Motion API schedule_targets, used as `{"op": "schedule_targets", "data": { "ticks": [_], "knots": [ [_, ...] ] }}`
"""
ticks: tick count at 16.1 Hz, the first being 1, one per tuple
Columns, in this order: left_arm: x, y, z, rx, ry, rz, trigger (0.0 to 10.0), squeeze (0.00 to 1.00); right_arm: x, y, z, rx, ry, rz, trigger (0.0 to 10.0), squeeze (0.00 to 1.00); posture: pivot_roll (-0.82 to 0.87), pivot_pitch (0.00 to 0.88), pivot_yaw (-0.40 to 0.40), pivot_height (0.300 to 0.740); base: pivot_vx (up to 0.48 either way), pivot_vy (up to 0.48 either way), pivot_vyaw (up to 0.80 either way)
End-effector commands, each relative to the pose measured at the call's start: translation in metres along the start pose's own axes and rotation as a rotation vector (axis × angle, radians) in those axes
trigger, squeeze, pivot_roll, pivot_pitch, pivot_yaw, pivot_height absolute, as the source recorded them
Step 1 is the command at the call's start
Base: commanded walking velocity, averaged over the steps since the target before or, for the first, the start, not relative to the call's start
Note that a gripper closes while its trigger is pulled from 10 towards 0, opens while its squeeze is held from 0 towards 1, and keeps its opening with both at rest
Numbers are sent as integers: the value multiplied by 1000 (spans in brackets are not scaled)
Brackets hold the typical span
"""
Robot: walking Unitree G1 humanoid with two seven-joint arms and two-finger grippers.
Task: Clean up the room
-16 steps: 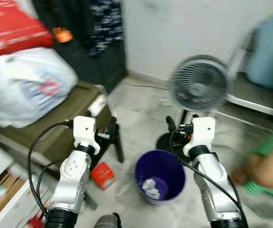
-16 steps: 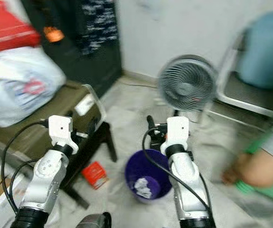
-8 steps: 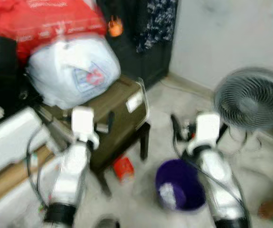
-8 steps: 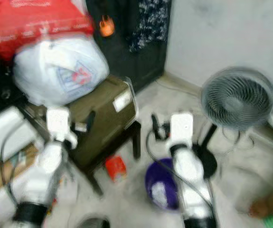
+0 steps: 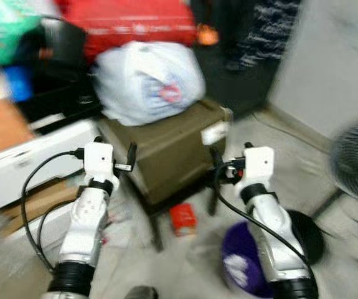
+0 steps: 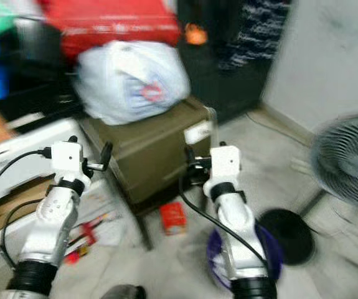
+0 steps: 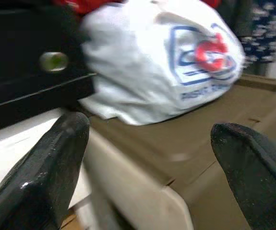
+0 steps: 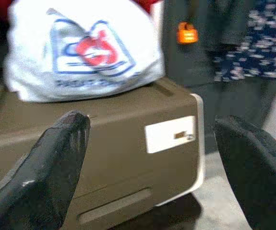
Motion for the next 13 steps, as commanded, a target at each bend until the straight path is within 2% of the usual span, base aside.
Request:
{"op": "schedule_targets", "data": {
  "ticks": [1,13],
  "knots": [
    [2,1,-3,0,4,-5,10000,0,-2,0,-4,-11,-1,7,10000,0,-16,0,28,740,0,0,788],
    [-1,3,-2,13,5,5,10000,0,-4,0,-5,-22,0,15,10000,0,-16,0,29,740,0,0,787]
  ]
}}
Point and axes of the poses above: a point about 5 cm out from each wrist's last joint towards the gripper, its own y axis pointing out of the wrist towards the gripper, its own x axis along the axis of the wrist's last joint, z = x × y, the point moved 3 cm from there along y, pointing out of the wrist towards the gripper, and after that the axes turned 13 degrees about y, right-handed, at the moved point
